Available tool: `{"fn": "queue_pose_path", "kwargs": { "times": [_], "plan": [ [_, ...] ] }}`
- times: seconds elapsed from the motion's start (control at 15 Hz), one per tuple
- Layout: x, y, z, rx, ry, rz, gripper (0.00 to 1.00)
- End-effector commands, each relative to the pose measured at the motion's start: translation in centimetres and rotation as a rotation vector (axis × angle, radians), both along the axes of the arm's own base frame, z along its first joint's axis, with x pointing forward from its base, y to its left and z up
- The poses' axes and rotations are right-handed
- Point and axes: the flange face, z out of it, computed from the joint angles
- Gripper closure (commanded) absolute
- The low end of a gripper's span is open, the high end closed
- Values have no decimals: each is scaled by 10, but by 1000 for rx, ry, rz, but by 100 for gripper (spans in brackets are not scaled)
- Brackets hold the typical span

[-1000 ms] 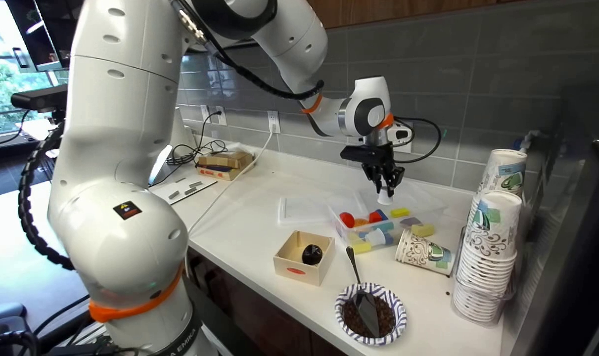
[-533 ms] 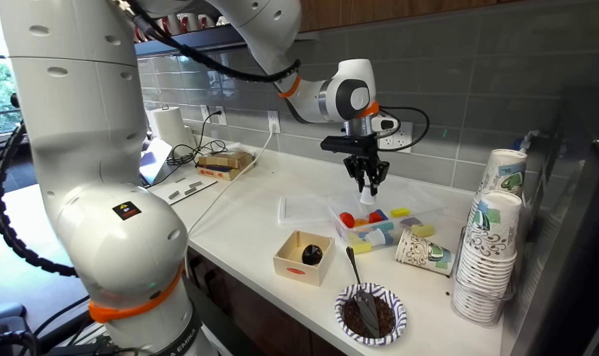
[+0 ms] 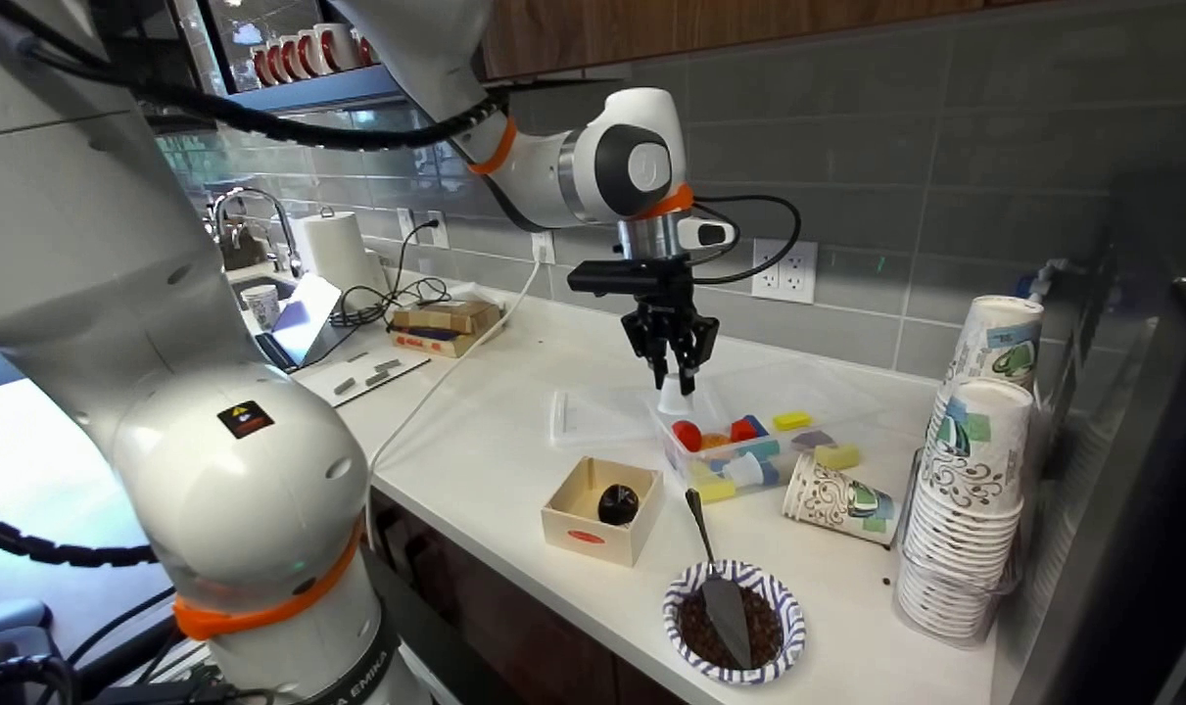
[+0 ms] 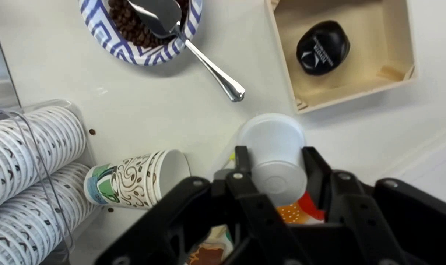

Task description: Put the coffee pod in the wooden box.

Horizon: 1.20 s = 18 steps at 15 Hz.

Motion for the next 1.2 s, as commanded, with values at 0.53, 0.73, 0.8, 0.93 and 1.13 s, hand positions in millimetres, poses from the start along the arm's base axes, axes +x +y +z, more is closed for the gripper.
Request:
{"fn": "queue_pose_path", "kwargs": {
  "times": [0.53, 0.73, 0.8, 0.93, 1.13],
  "plan": [
    [-104, 35, -8, 135, 194, 208, 85],
    [-120, 49, -24, 168, 231, 267, 85],
    [-115, 56, -26, 168, 231, 283, 85],
    [-109, 66, -28, 176, 231, 303, 85],
    [-104, 78, -29, 180, 199, 319, 85]
  ]
}}
